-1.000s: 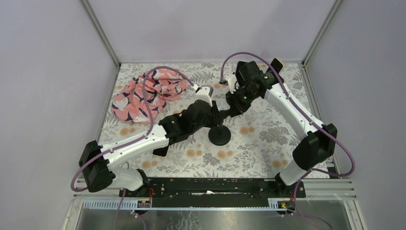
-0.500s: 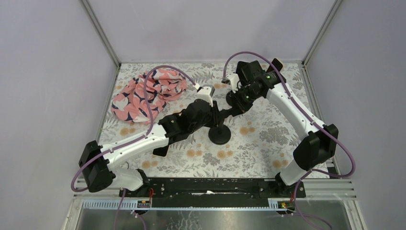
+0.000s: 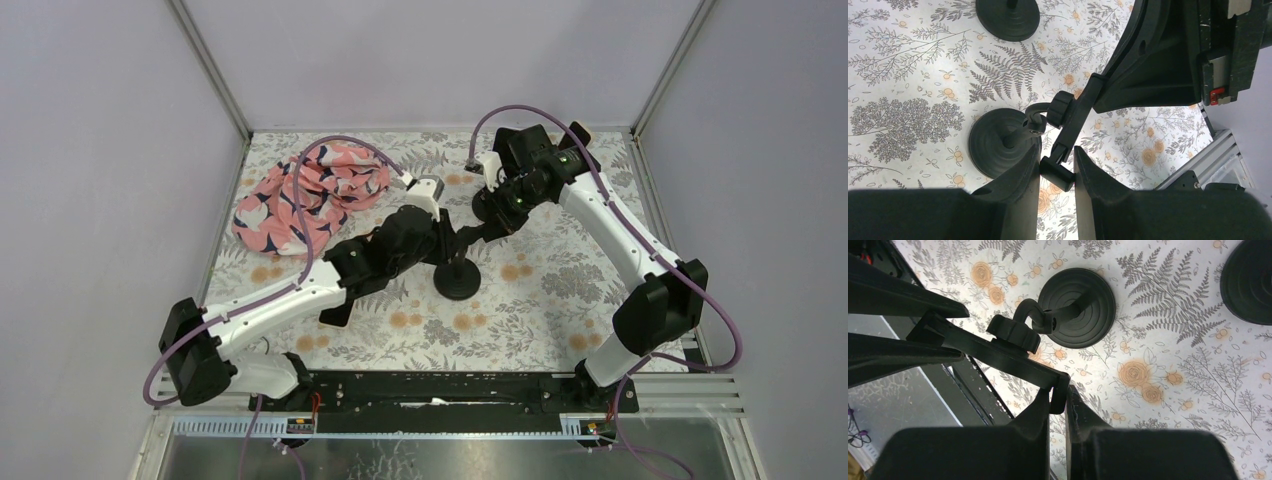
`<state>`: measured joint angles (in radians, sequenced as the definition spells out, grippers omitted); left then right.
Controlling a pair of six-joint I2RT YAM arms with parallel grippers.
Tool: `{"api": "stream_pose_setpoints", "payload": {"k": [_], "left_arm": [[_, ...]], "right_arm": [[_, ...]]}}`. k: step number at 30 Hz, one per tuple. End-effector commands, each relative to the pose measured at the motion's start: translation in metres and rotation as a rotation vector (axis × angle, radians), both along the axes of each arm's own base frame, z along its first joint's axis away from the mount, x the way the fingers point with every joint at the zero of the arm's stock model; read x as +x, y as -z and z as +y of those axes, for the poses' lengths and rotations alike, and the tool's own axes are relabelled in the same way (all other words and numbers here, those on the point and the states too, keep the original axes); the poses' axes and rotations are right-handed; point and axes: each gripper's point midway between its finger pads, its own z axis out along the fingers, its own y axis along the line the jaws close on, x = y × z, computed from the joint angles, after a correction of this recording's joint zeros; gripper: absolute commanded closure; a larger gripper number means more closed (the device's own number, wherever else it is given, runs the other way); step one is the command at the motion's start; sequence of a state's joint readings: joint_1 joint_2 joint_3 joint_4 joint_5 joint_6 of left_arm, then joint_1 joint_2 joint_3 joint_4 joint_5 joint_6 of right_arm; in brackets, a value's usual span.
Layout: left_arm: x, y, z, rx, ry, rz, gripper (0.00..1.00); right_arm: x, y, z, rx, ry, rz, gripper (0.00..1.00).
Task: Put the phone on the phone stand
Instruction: Adjust the phone stand at the center of the board.
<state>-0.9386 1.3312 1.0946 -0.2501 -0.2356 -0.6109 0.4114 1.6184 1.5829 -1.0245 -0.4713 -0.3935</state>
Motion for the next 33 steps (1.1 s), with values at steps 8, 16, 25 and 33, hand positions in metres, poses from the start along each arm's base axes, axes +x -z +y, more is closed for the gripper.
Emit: {"api": "stream_pose_setpoints", "payload": {"k": [8, 16, 25, 33], "left_arm": [[-0.022, 0.03, 0.09, 0.263, -0.063, 0.077, 1.0], [-0.013, 0.02, 0.062, 0.152, -0.013, 0.039, 1.0], [-0.002, 0.014, 0.038, 0.115, 0.061, -0.068, 1.0], [0.003, 0.02, 0.018, 0.13, 0.101, -0.097, 1.0]], "right_arm": [[0.053, -0.003, -0.144, -0.457, 0.24, -0.204, 1.0], [0.013, -0.012, -0.071, -0.186, 0.089, -0.207, 1.0], [-0.023, 0.004, -0.024, 0.016, 0.002, -0.132, 1.0], [-0.042, 0.003, -0.008, 0.143, -0.044, -0.108, 0.77]]}}
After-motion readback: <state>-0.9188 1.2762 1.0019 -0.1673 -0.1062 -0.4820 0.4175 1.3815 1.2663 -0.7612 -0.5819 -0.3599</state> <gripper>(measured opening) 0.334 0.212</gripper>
